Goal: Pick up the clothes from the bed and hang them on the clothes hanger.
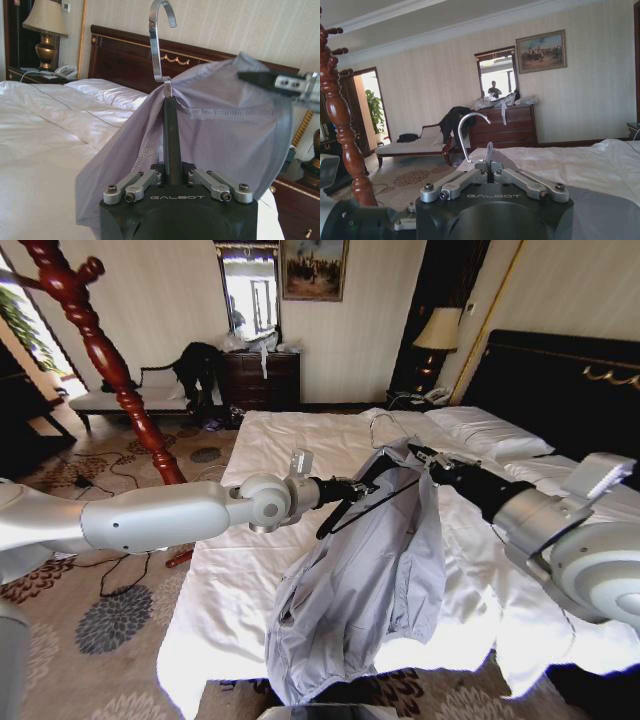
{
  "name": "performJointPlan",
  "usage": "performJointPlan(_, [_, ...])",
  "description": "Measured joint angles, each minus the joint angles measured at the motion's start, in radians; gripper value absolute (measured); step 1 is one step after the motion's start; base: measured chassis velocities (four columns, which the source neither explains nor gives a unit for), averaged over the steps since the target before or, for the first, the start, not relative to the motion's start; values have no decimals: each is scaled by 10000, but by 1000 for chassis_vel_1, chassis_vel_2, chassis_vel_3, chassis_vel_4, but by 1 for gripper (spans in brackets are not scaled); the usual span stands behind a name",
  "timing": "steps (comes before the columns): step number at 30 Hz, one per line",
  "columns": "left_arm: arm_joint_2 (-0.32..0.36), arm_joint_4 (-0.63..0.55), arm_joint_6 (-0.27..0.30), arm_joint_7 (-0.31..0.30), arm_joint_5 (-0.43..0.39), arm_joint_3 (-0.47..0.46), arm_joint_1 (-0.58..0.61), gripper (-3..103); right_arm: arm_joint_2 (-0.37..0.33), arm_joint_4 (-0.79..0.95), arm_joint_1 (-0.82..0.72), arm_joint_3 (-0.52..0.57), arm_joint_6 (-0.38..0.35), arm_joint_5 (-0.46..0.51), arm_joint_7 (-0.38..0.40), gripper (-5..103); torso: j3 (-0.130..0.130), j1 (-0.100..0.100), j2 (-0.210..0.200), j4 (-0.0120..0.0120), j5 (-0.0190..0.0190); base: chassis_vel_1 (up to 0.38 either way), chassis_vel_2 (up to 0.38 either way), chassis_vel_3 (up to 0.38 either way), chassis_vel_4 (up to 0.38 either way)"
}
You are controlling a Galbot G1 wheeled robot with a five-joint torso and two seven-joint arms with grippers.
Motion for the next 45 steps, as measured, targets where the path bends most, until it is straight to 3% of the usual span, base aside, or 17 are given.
performJointPlan(4, [8, 32, -19, 1, -11, -45, -33, 16, 147, -2, -433, -48, -26, -552, -259, 1, 0, 0, 0, -1, 0, 0, 0, 0, 0])
performJointPlan(10, [-28, 93, -33, 4, 64, -74, 58, 16, 179, -4, -805, 116, -35, -585, -305, -2, 0, 0, 0, -1, 0, 0, 0, 0, 0])
performJointPlan(14, [-26, 144, -70, -9, 144, -216, 134, 16, 316, -4, -1345, 221, -62, -1017, -655, 19, 0, 0, 0, -1, -1, 0, 0, 0, 0])
performJointPlan(15, [-26, 144, -70, -9, 144, -216, 134, 16, 316, -4, -1345, 221, -62, -1017, -655, 19, 0, 0, 0, -1, -1, 0, 0, 0, 0])
performJointPlan(17, [-52, 105, -80, -8, 145, -300, 126, 16, 469, -5, -1639, 223, -144, -1364, -844, 29, 0, 0, 0, -4, 0, 0, 0, 0, 0])
performJointPlan(19, [-88, 97, -89, -8, 145, -331, 123, 16, 560, -4, -1810, 236, -204, -1553, -941, 29, 0, 0, 0, -3, 0, 0, 0, 0, 0])
performJointPlan(26, [-445, -47, -131, 18, 213, -423, 105, 16, 872, -3, -2614, 743, -124, -2367, -1301, 61, 0, 0, 0, -1, -1, 0, 0, 0, 0])
performJointPlan(28, [-504, -81, -133, 18, 218, -427, 94, 16, 910, -2, -2701, 827, -46, -2771, -1503, 61, 0, 1, 0, -1, -2, 0, 0, 0, 0])
performJointPlan(30, [-647, -204, -133, 23, 219, -413, 12, 16, 1032, -1, -2885, 882, 250, -4596, -2094, 73, 0, 0, 0, -1, -2, 0, 0, 0, 0])
performJointPlan(32, [-841, -406, -134, 57, 217, -309, -181, 16, 1075, -1, -2899, 787, 437, -5700, -2313, 84, -1, 0, 0, -2, -1, 0, 0, 0, 0])
performJointPlan(34, [-929, -515, -134, 75, 216, -278, -273, 16, 1074, -7, -2854, 721, 470, -5890, -2334, 84, 0, 0, 0, -2, -1, 0, 0, 0, 0])
performJointPlan(37, [-1362, -967, -134, 101, 201, -240, -532, 16, 984, -301, -2696, 572, 513, -6221, -2356, 97, 0, 0, 0, -1, -1, 0, 0, 0, 0])
performJointPlan(45, [-2647, -2299, -145, 271, 307, 184, -1152, 16, 549, -1049, -2364, 223, 540, -6882, -2576, 100, -1, 0, 0, 1, -2, 0, 0, 0, 0])
